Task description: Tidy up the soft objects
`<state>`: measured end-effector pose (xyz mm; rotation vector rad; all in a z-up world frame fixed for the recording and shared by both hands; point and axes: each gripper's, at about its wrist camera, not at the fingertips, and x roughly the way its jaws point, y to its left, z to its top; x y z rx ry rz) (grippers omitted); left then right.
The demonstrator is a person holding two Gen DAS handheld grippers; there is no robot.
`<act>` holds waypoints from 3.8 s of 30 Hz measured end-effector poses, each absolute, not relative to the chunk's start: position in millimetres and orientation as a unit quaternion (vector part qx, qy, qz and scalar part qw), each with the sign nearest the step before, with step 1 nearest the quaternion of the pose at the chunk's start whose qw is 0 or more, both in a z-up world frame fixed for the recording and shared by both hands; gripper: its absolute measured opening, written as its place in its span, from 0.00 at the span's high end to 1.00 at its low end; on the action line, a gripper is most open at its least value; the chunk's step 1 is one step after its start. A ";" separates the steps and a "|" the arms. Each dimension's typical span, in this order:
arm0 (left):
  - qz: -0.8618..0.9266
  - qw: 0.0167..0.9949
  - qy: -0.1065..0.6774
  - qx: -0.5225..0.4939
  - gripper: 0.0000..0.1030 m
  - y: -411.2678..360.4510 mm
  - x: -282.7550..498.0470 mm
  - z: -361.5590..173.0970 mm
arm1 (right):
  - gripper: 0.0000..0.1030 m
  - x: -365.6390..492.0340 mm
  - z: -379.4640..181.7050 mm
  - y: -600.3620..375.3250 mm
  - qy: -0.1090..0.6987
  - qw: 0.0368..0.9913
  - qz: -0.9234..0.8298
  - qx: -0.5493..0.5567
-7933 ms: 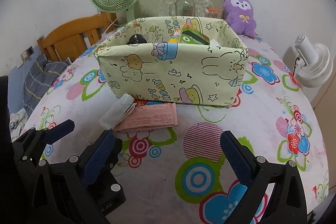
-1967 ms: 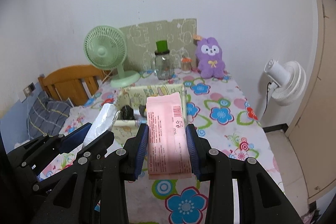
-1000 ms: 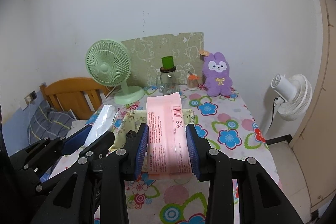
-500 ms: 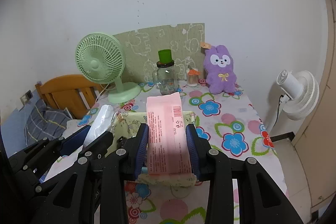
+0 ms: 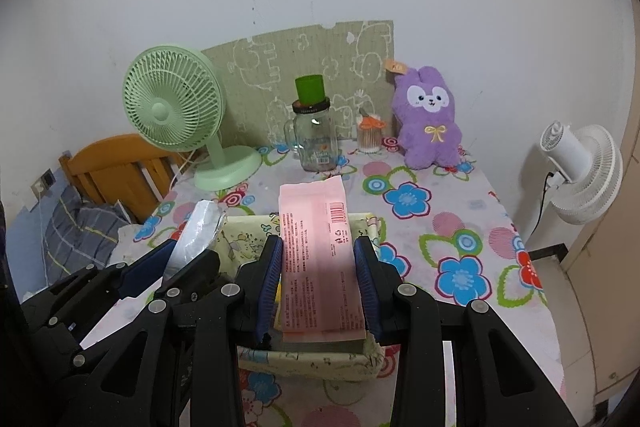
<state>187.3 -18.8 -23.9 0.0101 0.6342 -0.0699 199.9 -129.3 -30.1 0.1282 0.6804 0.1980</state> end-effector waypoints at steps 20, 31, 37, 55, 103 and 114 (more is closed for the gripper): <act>-0.020 0.932 0.362 -0.010 0.38 -5.7 229.7 -65.5 | 0.61 245.1 -72.0 -103.5 0.374 0.916 0.129 0.060; -0.017 0.929 0.371 0.009 0.20 0.1 224.2 -70.6 | 0.60 254.9 -84.9 -85.4 0.391 0.904 0.162 0.055; -0.013 0.925 0.378 0.007 0.18 4.0 222.2 -73.7 | 0.57 252.3 -87.1 -80.9 0.397 0.900 0.176 0.051; -0.018 0.936 0.351 0.008 0.07 -3.2 183.3 -45.6 | 0.19 210.9 -60.1 -98.9 0.371 0.912 0.165 0.052; 0.001 0.975 0.223 0.007 0.00 0.0 27.7 42.9 | 0.00 43.6 39.1 -179.0 0.246 0.965 0.053 0.066; 0.004 0.977 0.211 0.008 0.00 6.1 14.3 43.9 | 0.00 19.8 42.2 -182.6 0.230 0.971 0.027 0.052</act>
